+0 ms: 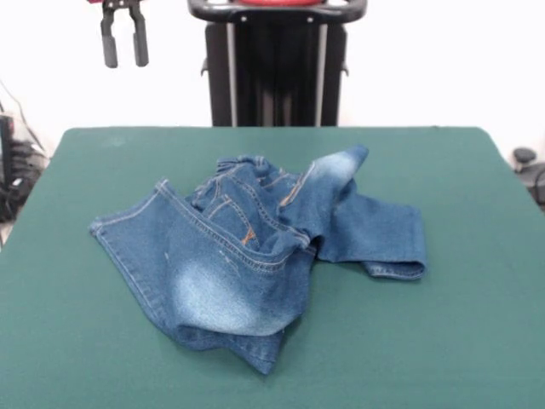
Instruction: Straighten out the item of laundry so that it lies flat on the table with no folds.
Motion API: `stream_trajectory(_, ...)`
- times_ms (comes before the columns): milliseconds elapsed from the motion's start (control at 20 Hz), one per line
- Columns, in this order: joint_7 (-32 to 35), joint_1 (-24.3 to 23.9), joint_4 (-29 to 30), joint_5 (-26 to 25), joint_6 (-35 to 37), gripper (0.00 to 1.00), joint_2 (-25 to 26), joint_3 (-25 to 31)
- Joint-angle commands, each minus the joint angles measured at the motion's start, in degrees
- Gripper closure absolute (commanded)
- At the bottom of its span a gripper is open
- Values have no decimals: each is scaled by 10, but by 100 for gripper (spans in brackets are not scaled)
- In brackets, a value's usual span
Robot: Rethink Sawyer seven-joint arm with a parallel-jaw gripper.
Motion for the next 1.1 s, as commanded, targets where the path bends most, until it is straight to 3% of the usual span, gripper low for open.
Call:
stream_trajectory(50,-234,-133,-16,-109,-24,0,99,96)
stream_trajectory(400,-232,-117,-1,-111,8,0,99,115)
stream_trajectory(800,-185,-103,-16,-147,6,0,151,106)
stream_trajectory(1100,-191,-106,-18,-142,11,0,163,110)
